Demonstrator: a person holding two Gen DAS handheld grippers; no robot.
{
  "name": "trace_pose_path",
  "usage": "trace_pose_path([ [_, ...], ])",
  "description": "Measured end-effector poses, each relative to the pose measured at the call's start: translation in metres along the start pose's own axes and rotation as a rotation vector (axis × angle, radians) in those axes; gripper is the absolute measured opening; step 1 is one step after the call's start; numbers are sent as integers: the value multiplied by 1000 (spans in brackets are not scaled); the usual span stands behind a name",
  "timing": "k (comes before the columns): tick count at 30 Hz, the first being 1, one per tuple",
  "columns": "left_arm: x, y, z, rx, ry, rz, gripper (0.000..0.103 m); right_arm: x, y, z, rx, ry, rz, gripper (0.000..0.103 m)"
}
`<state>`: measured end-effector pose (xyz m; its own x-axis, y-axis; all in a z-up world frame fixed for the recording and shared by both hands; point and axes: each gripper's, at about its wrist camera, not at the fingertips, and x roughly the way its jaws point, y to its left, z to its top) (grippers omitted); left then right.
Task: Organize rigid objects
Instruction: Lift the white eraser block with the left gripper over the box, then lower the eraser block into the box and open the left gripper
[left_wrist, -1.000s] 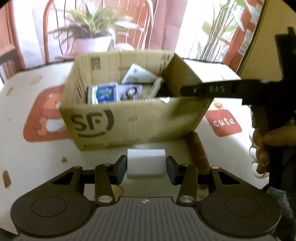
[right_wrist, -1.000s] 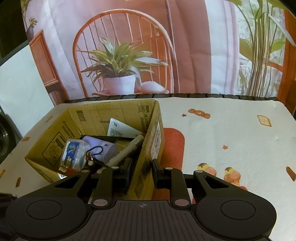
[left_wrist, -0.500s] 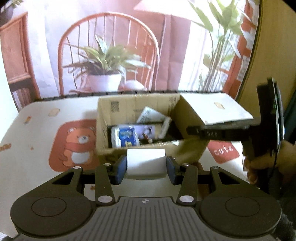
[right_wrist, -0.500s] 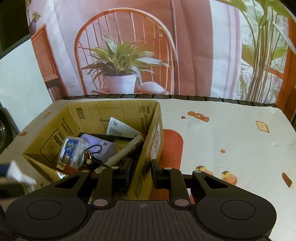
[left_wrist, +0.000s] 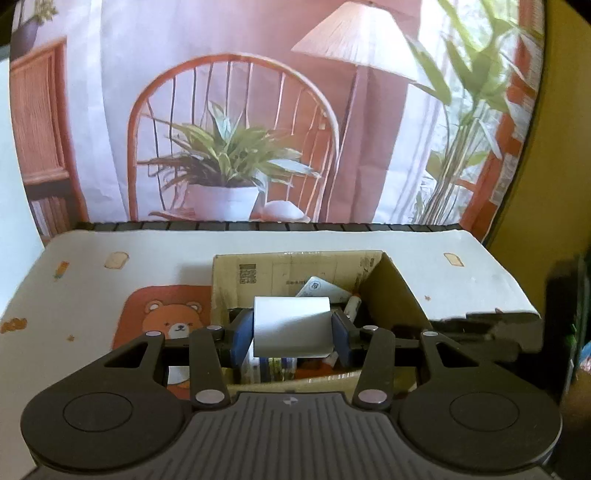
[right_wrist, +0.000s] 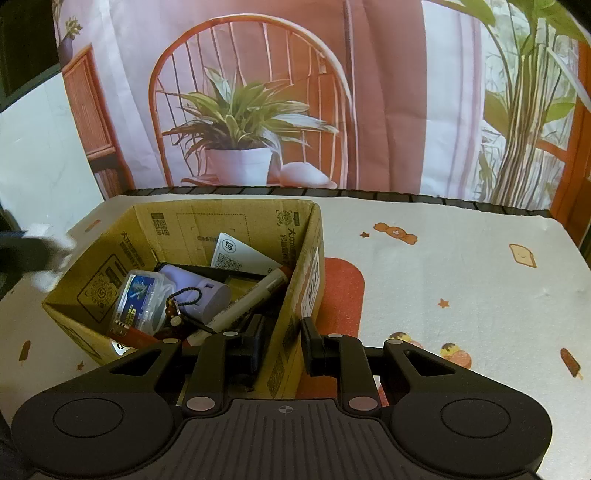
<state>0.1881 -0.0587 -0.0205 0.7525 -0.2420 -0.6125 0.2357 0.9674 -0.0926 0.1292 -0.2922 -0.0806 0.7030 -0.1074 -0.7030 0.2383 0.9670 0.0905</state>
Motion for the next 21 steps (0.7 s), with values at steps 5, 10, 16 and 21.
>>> trace_pose_path([
  [5,33,-2,8,-26,51,-2,48,0,0,0,1,0,1,20],
  [10,69,-3,17,-34,104,12,48,0,0,0,0,-1,1,20],
  [16,105,-5,26,-1,162,35,48,0,0,-1,7,-5,2,20],
  [21,126,-8,29,29,191,56,48,1,-1,-2,15,-11,8,20],
])
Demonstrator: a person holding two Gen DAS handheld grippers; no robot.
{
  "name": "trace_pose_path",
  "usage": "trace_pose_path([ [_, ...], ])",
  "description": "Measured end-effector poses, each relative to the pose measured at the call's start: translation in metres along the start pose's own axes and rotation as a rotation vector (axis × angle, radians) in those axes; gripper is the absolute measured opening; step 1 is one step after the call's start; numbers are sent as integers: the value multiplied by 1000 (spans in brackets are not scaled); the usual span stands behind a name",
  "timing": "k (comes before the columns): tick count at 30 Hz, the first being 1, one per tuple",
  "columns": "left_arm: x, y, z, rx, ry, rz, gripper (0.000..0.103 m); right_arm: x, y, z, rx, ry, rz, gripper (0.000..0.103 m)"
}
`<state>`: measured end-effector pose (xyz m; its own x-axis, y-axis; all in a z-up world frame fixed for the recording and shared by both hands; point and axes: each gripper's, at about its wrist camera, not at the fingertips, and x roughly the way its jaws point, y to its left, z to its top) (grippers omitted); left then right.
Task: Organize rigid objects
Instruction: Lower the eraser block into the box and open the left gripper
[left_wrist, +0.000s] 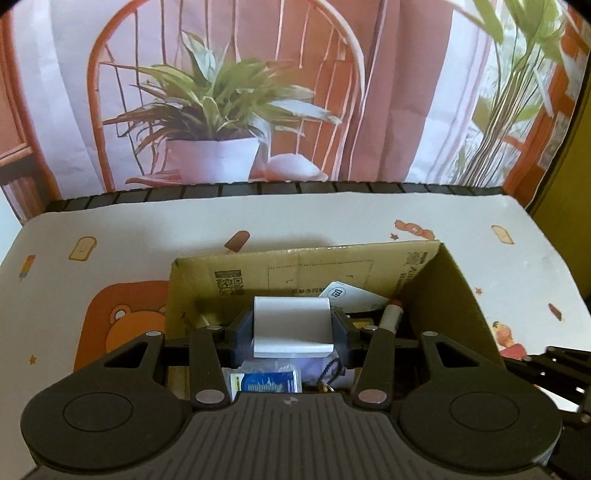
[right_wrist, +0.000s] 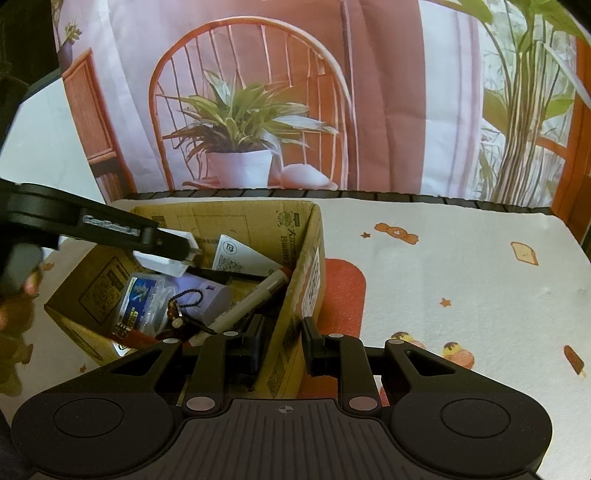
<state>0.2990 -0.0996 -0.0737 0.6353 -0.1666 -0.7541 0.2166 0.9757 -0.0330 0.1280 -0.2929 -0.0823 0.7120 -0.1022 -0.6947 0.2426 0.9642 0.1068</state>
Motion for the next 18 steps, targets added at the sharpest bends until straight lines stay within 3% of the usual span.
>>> trace_pose_path([
  [6,17,1,3,-7,50,10,48,-1,-1,-1,5,-5,7,21],
  [14,22,4,5,-10,54,8,48,0,0,-1,-1,-1,9,21],
  [16,18,5,4,-5,44,-6,53,0,0,0,-5,1,9,21],
  [18,8,3,0,17,11,-8,66,0,-1,0,-6,2,11,20],
])
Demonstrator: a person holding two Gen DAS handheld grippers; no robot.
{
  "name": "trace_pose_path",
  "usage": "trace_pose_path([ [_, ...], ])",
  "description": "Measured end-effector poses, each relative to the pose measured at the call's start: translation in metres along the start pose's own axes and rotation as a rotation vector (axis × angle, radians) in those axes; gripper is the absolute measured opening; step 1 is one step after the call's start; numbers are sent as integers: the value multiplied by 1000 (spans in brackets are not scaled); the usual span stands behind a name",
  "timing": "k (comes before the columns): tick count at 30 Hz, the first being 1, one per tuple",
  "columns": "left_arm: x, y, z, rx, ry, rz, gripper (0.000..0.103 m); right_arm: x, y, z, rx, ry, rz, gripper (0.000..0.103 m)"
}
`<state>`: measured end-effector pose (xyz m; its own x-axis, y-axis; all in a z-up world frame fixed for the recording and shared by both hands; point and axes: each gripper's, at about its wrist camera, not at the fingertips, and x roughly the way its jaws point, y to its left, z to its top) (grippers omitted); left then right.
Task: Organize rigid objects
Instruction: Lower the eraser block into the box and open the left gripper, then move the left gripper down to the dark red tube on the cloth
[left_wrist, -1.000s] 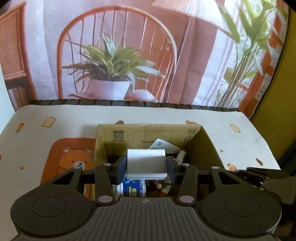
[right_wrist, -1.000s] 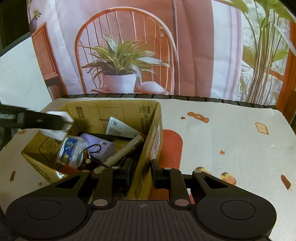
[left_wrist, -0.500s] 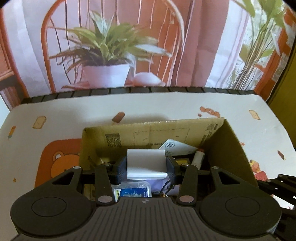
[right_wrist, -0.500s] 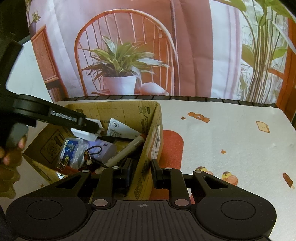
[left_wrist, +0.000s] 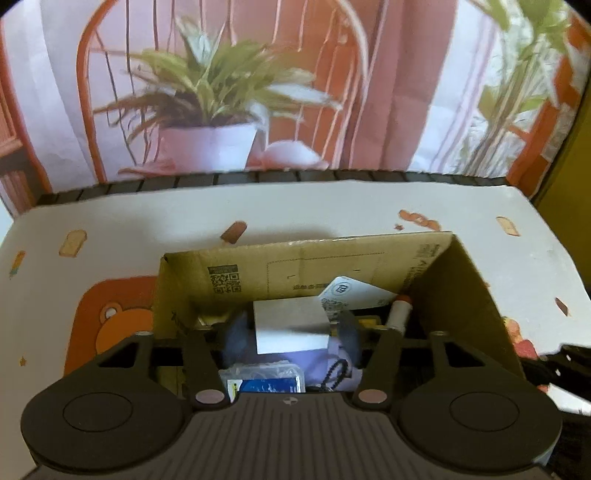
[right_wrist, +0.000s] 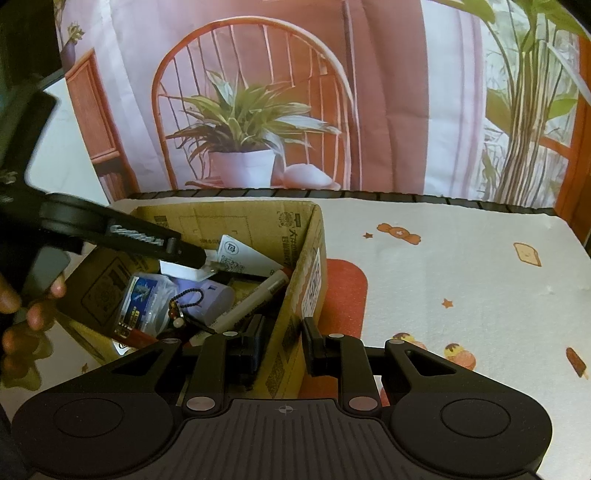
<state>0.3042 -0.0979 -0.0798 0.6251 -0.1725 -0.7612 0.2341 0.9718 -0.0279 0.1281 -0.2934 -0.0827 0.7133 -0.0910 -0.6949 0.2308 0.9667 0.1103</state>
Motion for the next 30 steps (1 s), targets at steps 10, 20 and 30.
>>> trace_pose_path([
  [10,-66,9,-30,9,-101,24,70,1,4,2,-23,14,-8,20],
  [20,-110,-17,-85,72,-73,-85,70,4,5,6,-43,37,-7,20],
  [30,-76,-57,-111,182,41,-225,66,4,5,7,-53,47,-6,20],
])
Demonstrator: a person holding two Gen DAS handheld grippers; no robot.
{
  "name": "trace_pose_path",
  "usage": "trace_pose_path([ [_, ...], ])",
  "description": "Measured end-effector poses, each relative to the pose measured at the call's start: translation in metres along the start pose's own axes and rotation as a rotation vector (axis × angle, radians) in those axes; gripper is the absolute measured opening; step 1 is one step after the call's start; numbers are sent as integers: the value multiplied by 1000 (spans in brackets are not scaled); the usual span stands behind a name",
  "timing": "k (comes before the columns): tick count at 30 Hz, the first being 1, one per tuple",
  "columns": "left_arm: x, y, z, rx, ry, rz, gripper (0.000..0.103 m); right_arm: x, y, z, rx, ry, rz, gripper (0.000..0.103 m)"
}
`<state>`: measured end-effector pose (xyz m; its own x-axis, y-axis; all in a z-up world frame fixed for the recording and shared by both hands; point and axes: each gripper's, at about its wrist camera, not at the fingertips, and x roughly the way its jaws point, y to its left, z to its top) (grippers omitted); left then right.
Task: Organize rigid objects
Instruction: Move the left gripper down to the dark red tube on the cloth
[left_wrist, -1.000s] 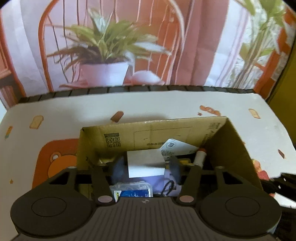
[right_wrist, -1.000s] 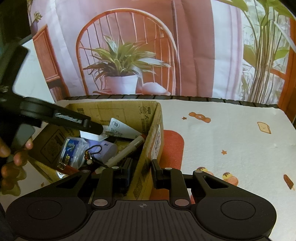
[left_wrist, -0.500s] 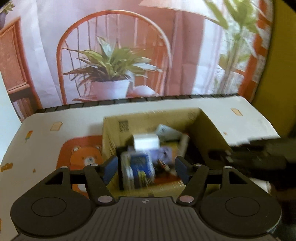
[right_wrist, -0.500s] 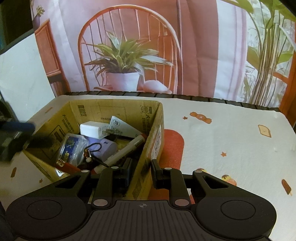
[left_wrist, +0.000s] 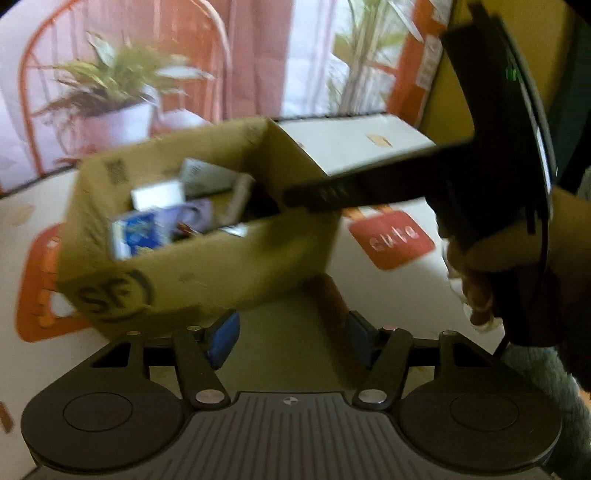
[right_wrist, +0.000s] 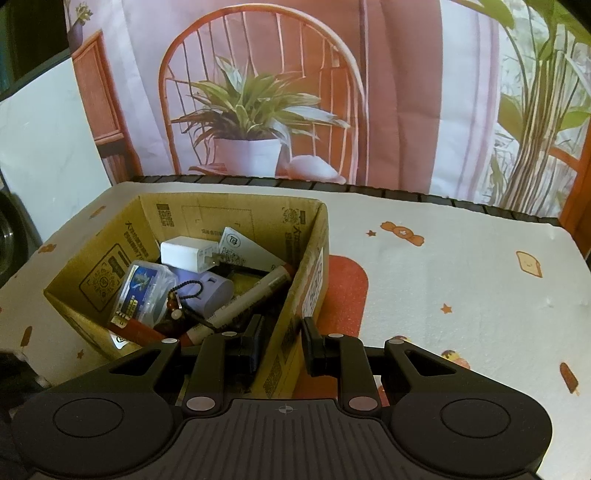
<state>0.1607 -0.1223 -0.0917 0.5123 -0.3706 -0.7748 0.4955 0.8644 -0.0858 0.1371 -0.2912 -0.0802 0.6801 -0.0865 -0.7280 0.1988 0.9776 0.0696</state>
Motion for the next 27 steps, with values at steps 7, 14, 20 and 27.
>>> trace_pose_path([
  [7,27,-12,-1,30,67,-54,65,0,-1,0,3,1,6,20],
  [14,44,-20,-2,63,94,-55,65,0,0,-1,3,1,6,21],
  [20,55,-18,-3,47,109,-43,59,0,0,-1,4,1,6,21],
  [27,72,-17,3,19,112,-22,55,0,0,0,4,1,6,21],
])
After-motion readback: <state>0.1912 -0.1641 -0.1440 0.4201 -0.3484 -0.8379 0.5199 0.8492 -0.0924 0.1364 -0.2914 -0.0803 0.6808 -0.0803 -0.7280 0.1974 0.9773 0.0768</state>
